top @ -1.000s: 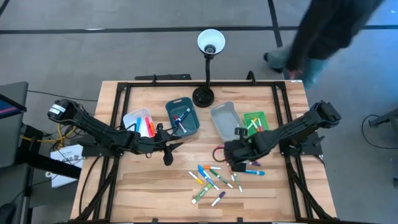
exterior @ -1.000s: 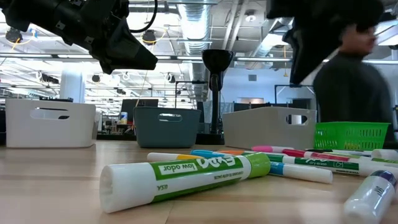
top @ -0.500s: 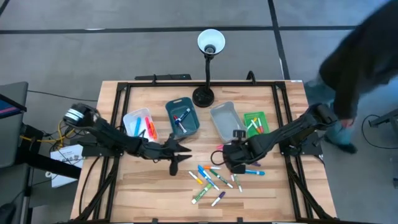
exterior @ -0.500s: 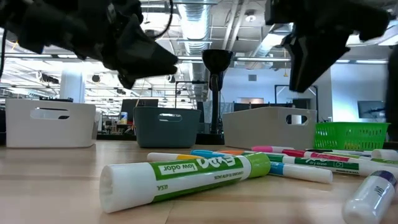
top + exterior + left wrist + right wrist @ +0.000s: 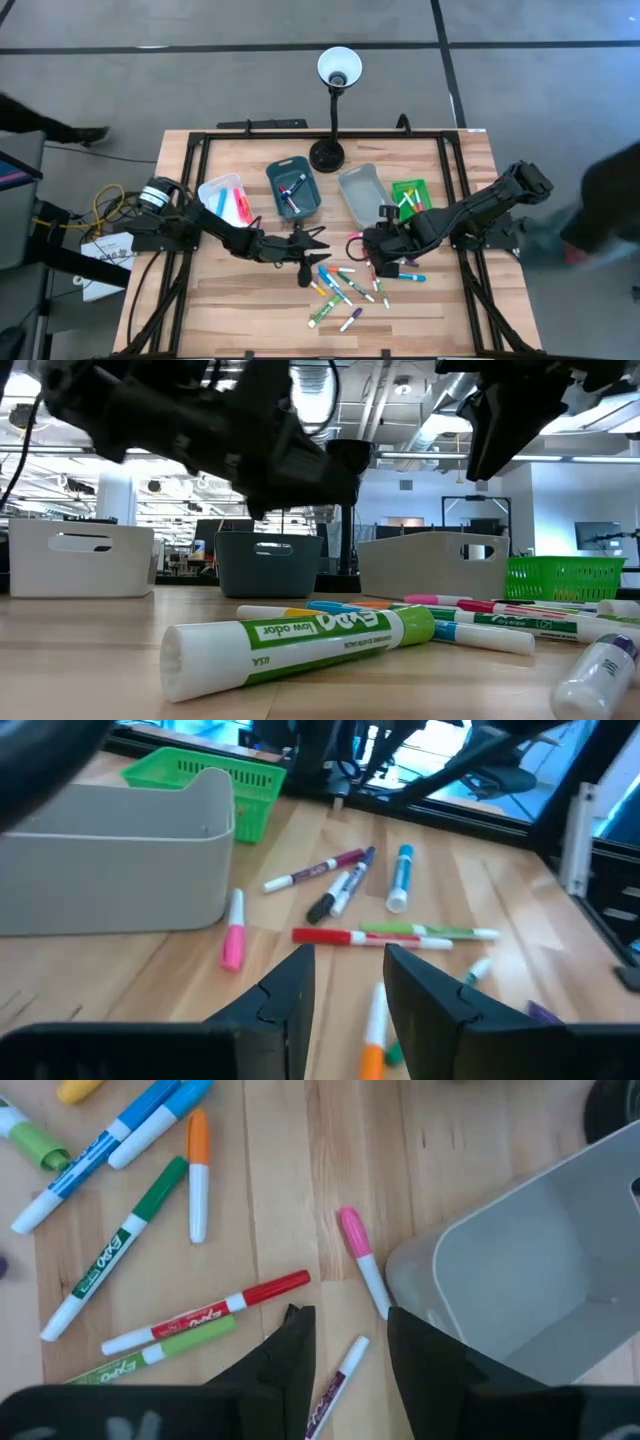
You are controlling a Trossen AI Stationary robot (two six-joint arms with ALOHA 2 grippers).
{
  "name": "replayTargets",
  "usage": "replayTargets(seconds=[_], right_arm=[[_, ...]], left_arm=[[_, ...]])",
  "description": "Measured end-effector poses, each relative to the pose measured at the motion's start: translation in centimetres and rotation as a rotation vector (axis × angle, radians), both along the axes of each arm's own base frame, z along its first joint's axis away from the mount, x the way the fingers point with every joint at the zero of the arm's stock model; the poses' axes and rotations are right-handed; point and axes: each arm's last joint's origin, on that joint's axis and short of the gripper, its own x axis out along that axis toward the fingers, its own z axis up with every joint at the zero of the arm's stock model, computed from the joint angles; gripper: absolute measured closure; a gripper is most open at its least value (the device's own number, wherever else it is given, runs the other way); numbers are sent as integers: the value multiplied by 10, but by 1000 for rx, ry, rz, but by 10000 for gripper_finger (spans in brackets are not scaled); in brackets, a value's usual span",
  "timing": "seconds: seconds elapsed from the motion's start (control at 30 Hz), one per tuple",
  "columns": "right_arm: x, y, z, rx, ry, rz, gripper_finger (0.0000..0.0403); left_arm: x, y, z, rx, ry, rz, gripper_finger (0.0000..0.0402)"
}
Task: Pick & Place Markers
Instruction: Put the orange highlighter pen into the green bin
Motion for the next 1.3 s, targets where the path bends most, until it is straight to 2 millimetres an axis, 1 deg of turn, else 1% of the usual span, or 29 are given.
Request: replayTargets(seconds=[0.17, 0.27, 0.33, 0.43, 0.57, 0.7, 0.83, 0.9, 1.07, 1.2, 1.3], right_arm=[[0, 0, 0, 0, 1, 1, 284], [2, 1, 0, 19, -11, 3, 284], [7, 4, -4, 46, -23, 8, 284], [13, 12, -13, 54, -21, 35, 281], [24, 22, -30, 66, -13, 59, 260], [39, 33, -50, 92, -42, 79, 227], [54, 41, -69, 126, -78, 92, 203], [58, 42, -77, 127, -77, 96, 198], [69, 41, -99, 127, -66, 81, 203], [72, 40, -115, 122, -32, 78, 222], [74, 40, -121, 117, -19, 75, 243]], left_arm=[[18, 2, -13, 3, 23, 11, 284], [18, 4, -19, 12, 46, 15, 284], [14, 3, -17, 14, 62, 0, 284], [3, 2, -9, -7, 100, -79, 284], [-16, -2, -2, -43, 129, -162, 284], [-31, -8, -5, -35, 147, -196, 284], [-39, -9, -11, -7, 168, -165, 284], [-39, -9, -11, 1, 162, -142, 284], [-38, -8, -10, -2, 150, -135, 284], [-38, -8, -10, -1, 150, -134, 284], [-39, -8, -10, 0, 150, -135, 284]])
